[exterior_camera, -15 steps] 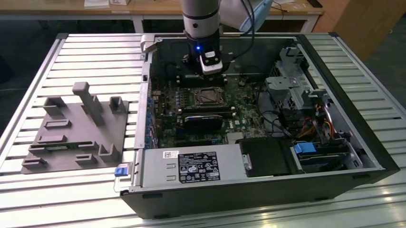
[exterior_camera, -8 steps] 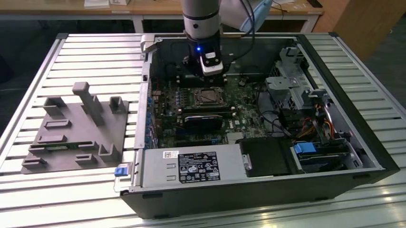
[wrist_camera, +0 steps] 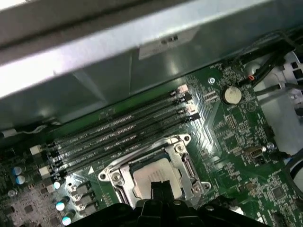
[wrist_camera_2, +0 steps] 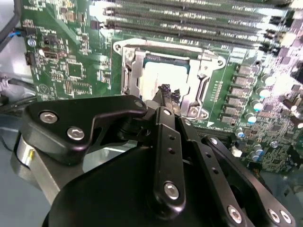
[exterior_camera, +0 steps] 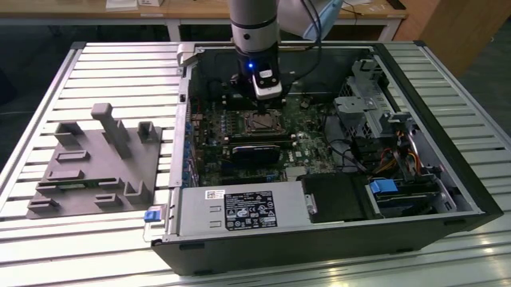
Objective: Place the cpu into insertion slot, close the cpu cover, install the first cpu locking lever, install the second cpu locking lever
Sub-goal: 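Install the first cpu locking lever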
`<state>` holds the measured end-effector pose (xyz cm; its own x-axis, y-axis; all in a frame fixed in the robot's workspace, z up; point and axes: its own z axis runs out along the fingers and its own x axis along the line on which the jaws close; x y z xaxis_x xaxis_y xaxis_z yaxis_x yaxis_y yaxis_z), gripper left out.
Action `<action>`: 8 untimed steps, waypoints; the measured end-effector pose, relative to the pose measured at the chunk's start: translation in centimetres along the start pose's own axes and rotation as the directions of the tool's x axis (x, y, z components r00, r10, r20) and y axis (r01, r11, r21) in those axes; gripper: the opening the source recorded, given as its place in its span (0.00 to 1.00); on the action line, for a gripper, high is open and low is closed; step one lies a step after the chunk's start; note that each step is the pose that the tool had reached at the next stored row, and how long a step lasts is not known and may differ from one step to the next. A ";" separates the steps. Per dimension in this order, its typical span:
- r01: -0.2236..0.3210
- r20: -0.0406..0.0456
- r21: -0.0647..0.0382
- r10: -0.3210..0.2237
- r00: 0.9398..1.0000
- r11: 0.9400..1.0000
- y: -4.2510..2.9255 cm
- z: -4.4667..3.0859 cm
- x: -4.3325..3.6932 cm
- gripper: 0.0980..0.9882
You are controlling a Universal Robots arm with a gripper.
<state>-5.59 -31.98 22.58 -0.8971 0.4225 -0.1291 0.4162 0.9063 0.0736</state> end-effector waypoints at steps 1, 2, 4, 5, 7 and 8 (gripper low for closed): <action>0.000 0.000 0.000 0.000 1.000 1.000 -0.09 0.00 -0.05 0.00; 0.000 0.000 0.000 0.000 1.000 1.000 -0.12 0.02 -0.07 0.00; 0.000 0.000 0.001 0.000 1.000 1.000 -0.14 0.04 -0.19 0.00; 0.002 0.000 0.000 -0.002 1.000 1.000 -0.14 0.07 -0.28 0.00; 0.009 0.000 0.000 -0.009 1.000 1.000 -0.08 0.14 -0.45 0.00; 0.013 0.000 -0.001 -0.013 1.000 1.000 -0.05 0.20 -0.54 0.00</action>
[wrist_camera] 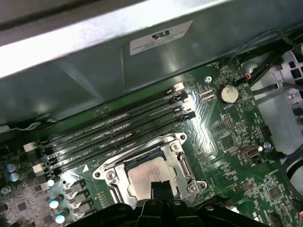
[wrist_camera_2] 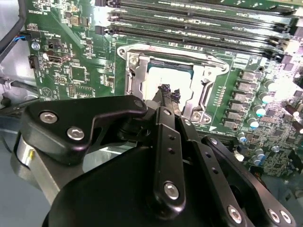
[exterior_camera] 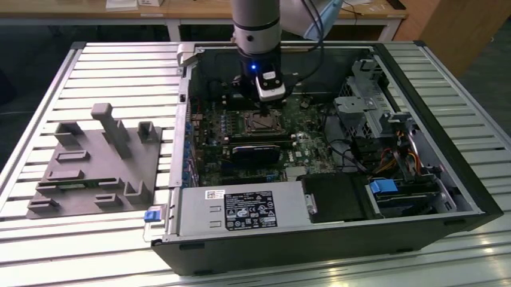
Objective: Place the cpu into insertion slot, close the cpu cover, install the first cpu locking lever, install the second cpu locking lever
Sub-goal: 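Install the first cpu locking lever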
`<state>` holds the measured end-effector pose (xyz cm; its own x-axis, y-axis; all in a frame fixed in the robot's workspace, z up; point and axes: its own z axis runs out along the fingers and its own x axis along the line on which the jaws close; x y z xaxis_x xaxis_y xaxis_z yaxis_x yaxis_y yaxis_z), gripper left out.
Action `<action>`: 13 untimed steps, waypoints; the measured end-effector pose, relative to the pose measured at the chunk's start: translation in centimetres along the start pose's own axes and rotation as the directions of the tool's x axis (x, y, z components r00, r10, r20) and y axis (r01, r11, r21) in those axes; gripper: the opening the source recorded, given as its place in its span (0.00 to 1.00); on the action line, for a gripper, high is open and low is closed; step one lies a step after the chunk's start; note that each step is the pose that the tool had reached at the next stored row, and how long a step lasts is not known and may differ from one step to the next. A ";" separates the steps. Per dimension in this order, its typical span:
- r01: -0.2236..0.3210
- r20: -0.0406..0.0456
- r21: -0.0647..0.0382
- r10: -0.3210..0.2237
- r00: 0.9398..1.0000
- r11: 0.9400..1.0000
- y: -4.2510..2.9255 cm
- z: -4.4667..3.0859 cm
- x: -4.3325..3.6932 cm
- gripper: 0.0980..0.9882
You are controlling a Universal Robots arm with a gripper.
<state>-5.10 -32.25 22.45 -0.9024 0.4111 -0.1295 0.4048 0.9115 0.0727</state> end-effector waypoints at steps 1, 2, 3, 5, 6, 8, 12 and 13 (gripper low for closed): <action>0.004 0.000 0.000 -0.004 1.000 1.000 0.03 0.06 -0.09 0.00; 0.008 -0.001 -0.001 -0.008 1.000 1.000 0.07 0.11 -0.18 0.00; 0.013 -0.001 -0.001 -0.013 1.000 1.000 0.11 0.17 -0.27 0.00; 0.024 -0.002 0.001 -0.024 1.000 1.000 0.18 0.26 -0.42 0.00; 0.031 -0.001 0.003 -0.031 1.000 1.000 0.19 0.28 -0.44 0.00; 0.039 0.000 0.007 -0.039 0.999 0.999 0.19 0.29 -0.45 0.00; 0.041 0.000 0.007 -0.041 0.999 0.999 0.21 0.00 -0.49 0.00; 0.041 0.000 0.007 -0.041 0.999 0.999 0.23 -0.23 -0.52 0.00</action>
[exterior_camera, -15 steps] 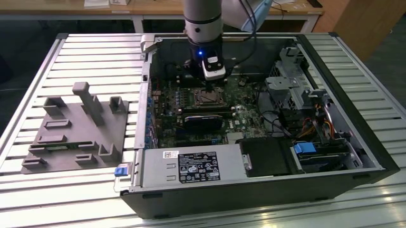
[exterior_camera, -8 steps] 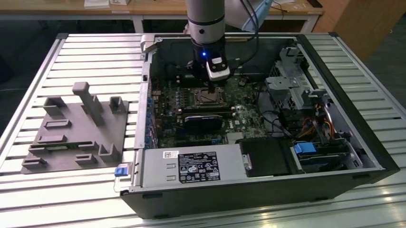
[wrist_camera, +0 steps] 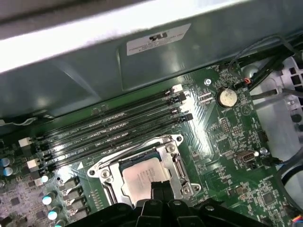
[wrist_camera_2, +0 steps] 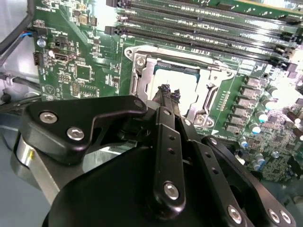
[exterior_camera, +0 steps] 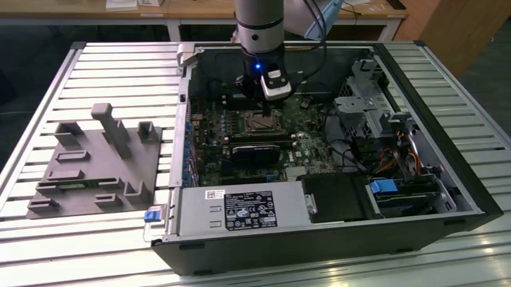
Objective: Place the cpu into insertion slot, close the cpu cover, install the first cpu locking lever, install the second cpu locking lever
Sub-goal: 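Install the first cpu locking lever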
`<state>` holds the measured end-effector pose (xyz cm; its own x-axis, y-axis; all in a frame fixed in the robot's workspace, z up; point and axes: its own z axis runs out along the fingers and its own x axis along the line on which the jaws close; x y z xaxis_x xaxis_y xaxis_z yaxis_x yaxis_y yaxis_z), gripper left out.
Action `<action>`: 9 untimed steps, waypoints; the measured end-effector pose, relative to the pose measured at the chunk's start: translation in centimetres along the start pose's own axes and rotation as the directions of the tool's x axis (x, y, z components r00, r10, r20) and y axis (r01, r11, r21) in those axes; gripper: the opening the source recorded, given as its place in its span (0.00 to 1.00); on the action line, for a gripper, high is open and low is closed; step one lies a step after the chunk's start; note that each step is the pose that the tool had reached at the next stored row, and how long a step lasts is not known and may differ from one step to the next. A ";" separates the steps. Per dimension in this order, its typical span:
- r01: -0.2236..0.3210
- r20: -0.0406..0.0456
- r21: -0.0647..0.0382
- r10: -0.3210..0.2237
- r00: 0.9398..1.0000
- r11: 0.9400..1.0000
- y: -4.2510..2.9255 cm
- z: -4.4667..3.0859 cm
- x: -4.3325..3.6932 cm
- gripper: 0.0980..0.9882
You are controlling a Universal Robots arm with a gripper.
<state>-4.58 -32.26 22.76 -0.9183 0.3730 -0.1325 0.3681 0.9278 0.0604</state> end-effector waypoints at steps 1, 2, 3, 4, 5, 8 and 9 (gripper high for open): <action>0.000 0.000 0.000 0.000 1.000 1.000 0.01 -0.20 -0.03 0.00; 0.000 0.000 0.000 0.000 1.000 1.000 0.03 -0.39 -0.05 0.00; 0.000 0.000 0.001 0.000 1.000 1.000 0.04 -0.60 -0.08 0.00; 0.000 0.000 0.001 0.000 1.000 1.000 0.05 -0.81 -0.11 0.00; 0.000 0.000 0.001 0.000 1.000 1.000 0.06 -1.03 -0.14 0.00; 0.001 0.001 0.003 -0.001 1.000 1.000 0.10 -1.63 -0.22 0.00; 0.001 0.002 0.004 -0.001 1.000 1.000 0.10 -1.73 -0.23 0.00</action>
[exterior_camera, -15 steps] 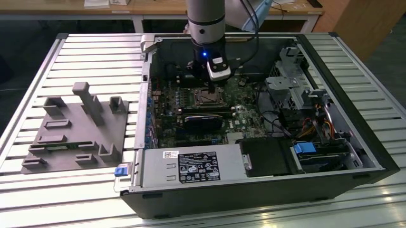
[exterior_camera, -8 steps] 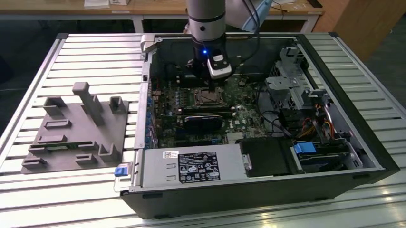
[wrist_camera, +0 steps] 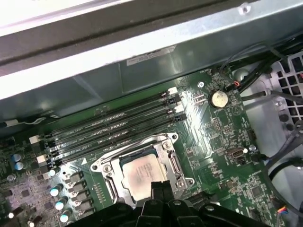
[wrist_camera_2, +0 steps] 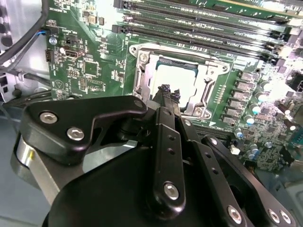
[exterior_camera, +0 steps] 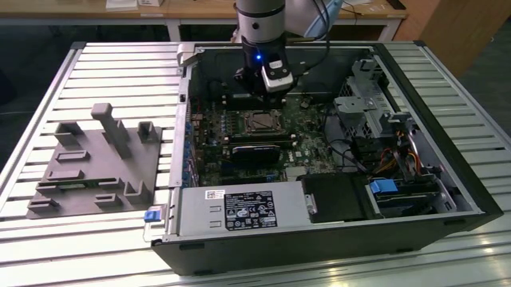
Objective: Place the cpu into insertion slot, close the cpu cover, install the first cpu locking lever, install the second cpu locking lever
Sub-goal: 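Install the first cpu locking lever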
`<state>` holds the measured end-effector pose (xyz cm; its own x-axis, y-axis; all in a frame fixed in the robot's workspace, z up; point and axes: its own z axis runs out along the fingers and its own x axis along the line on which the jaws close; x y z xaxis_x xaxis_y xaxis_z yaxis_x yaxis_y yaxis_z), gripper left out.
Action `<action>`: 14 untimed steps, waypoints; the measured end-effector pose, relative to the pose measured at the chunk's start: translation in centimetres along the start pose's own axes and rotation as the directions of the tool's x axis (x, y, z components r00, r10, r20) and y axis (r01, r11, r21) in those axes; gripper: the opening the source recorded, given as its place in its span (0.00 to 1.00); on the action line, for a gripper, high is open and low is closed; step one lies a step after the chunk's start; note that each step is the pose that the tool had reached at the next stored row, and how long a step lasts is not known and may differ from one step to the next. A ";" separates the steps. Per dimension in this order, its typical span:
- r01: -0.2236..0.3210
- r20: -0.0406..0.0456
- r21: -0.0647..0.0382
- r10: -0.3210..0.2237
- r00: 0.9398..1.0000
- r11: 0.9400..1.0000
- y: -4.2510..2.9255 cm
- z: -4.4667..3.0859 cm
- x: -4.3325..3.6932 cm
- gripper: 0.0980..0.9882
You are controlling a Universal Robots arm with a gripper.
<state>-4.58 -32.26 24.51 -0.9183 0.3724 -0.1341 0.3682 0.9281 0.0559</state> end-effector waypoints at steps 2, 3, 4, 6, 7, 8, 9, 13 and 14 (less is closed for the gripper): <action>0.000 0.000 0.000 0.000 1.000 1.000 0.00 -0.02 0.00 0.00; 0.000 0.000 0.000 0.000 1.000 1.000 0.00 -0.02 0.00 0.00; 0.000 0.000 0.000 0.000 1.000 1.000 0.00 -0.02 0.00 0.00; 0.000 0.000 0.000 0.000 1.000 1.000 0.00 -0.02 0.00 0.00; 0.000 -0.002 0.001 0.000 1.000 1.000 0.01 -0.02 -0.02 0.00; 0.000 -0.009 0.004 0.000 1.000 1.000 0.03 0.00 -0.11 0.00; 0.000 -0.019 0.008 0.000 1.000 1.000 0.04 0.02 -0.20 0.00; 0.001 -0.067 0.027 0.001 0.998 1.000 0.03 0.14 -0.56 0.00; 0.001 -0.077 0.031 0.001 0.997 1.000 0.01 0.16 -0.68 0.00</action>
<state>-3.93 -32.50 24.44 -0.9263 0.3723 -0.0573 0.3715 0.9281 0.0249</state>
